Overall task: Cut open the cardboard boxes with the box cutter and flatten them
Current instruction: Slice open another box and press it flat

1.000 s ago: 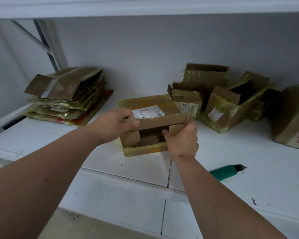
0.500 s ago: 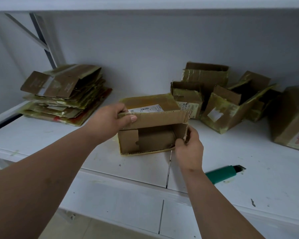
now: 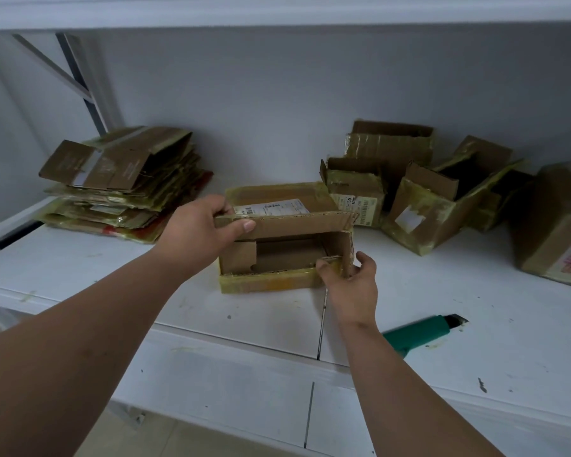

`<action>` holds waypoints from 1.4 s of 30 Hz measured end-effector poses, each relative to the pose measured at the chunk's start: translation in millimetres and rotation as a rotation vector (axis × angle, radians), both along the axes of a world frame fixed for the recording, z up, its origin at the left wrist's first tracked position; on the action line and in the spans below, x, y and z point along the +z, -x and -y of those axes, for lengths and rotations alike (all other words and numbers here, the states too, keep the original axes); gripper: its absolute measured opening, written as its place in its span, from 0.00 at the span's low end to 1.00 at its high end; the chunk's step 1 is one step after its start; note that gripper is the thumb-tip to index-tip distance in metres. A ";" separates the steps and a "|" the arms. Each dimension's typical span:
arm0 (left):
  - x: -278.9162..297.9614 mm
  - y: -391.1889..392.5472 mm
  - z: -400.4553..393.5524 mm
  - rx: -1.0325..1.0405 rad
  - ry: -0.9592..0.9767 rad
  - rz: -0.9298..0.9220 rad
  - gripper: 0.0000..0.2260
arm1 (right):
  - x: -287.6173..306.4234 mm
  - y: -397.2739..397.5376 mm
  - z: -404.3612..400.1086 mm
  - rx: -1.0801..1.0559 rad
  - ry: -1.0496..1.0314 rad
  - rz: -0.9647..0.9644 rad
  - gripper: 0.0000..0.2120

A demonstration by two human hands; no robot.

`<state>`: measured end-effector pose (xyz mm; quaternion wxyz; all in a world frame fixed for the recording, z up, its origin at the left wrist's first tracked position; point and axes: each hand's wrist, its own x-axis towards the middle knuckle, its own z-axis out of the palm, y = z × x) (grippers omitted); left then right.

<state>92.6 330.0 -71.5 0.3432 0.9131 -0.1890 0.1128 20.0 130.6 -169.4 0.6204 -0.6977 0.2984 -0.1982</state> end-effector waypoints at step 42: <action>12.8 -5.7 20.4 0.073 0.054 -0.001 0.15 | -2.0 8.3 4.3 0.059 0.332 -0.097 0.40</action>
